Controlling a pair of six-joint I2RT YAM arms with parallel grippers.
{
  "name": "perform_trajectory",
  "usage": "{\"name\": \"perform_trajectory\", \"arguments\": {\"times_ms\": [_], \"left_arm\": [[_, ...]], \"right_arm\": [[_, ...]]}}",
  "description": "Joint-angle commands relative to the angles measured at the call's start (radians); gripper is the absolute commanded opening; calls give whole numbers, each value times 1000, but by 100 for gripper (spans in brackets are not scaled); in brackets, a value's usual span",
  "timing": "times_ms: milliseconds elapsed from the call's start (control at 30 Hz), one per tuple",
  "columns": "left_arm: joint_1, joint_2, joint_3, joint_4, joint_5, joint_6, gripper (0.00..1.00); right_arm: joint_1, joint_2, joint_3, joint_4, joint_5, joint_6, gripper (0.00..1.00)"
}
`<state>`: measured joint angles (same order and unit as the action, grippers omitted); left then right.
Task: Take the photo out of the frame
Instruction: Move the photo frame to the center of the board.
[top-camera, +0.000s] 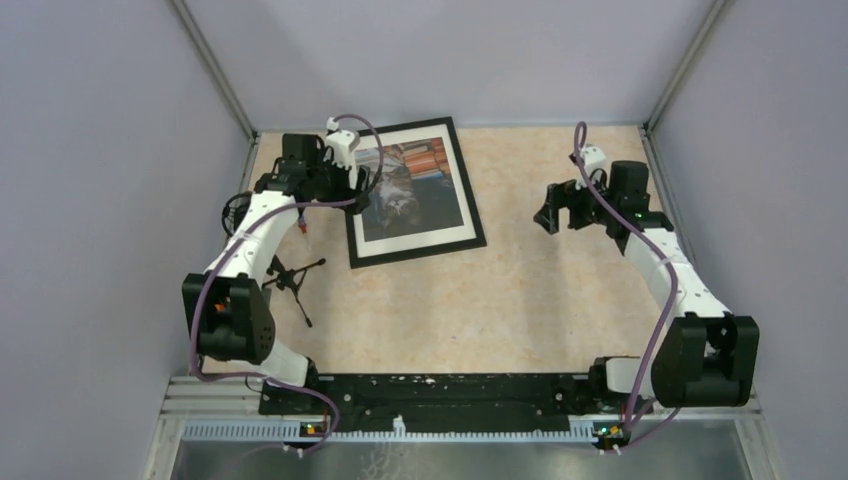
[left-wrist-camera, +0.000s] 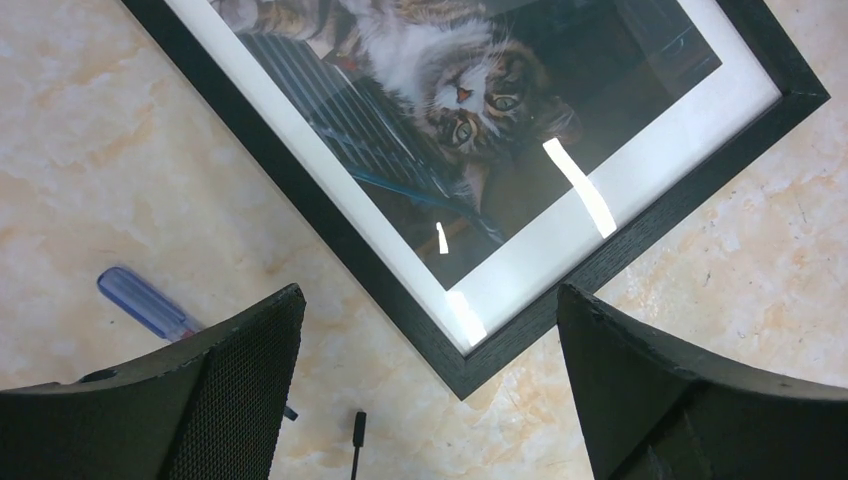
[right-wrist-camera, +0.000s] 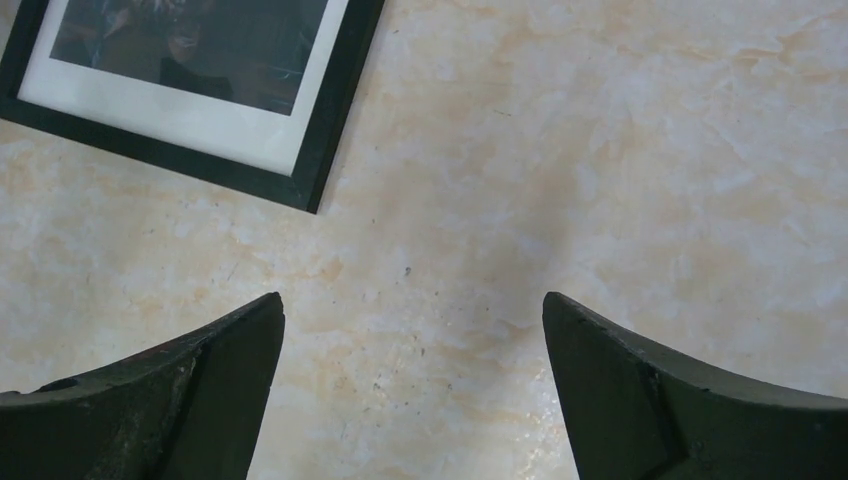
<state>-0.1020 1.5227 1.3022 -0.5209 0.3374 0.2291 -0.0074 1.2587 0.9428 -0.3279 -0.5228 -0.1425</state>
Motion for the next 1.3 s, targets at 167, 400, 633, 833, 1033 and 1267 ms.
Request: {"name": "perform_trajectory", "arguments": {"times_ms": [167, 400, 633, 833, 1033, 1267], "left_arm": [[-17, 2, -7, 57, 26, -40, 98], [-22, -23, -22, 42, -25, -27, 98], [-26, -48, -52, 41, -39, -25, 99], [-29, -50, -72, 46, -46, -21, 98], [-34, -40, -69, 46, -50, -19, 98], [-37, -38, -54, 36, -45, -13, 98]], "right_arm": [[221, 290, 206, 71, 231, 97, 99], [378, 611, 477, 20, 414, 132, 85], [449, 785, 636, 13, 486, 185, 75], [468, 859, 685, 15, 499, 203, 67], [467, 908, 688, -3, 507, 205, 54], [466, 902, 627, -55, 520, 158, 45]]}}
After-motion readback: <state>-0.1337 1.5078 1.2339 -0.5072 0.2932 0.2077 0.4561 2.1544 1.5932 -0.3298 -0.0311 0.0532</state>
